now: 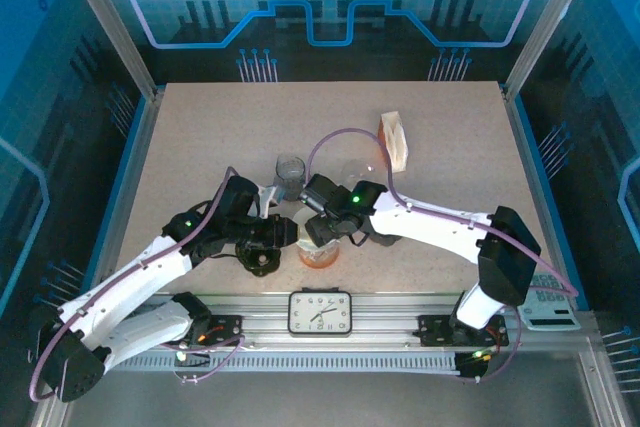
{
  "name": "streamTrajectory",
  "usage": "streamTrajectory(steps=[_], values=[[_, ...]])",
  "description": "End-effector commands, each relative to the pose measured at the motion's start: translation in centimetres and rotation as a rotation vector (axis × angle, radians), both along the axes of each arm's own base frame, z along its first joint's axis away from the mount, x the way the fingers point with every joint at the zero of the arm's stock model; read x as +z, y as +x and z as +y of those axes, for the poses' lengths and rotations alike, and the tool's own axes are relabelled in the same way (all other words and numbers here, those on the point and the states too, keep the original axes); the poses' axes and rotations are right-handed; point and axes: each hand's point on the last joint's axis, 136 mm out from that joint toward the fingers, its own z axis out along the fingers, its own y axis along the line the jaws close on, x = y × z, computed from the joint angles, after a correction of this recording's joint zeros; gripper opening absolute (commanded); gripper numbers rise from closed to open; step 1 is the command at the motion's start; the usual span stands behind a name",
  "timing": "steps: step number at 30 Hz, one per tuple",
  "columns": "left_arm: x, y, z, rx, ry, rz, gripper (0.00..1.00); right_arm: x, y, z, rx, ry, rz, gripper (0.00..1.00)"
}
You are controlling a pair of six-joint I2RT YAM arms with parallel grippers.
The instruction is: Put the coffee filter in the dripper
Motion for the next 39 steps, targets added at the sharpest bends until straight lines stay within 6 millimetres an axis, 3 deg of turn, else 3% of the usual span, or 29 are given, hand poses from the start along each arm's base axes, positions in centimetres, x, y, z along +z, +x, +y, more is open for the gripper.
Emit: streamTrajectory(steps=[1,11,20,26,32,39], values=[[0.1,-0.8,0.0,-0.02,-0.003,0.004,0.28,3.6,0.9,-0.5,-0.03,0.071,-0.077,0.69],[0.0,-0.7,0.0,-0.015,-0.005,0.004,0.29,6.3,0.4,-2.8,-0.066,0.105,-0.113,0.7],[-0.2,-0.7,0.0,-0.016,-0.006,0.005,0.29,5.5,-0.6,-5.1,-0.103,0.084,-0.101,0.65],[-0.4,-0.7,0.0,-0.016,-0.004,0.009,0.29,5.2,-0.6,-4.5,-0.088,0.102,-0.098,0.62],[-0.2,-0.7,0.0,-0.014,-0.004,0.006,0.29,7.9,-0.3,-3.1,-0.037,0.181,-0.156,0.61],[-0.3,-0.6,0.0,-0.015,-0.001,0.004,0.29,8.1,-0.6,-1.9,0.0,0.217,-0.127,0.43]])
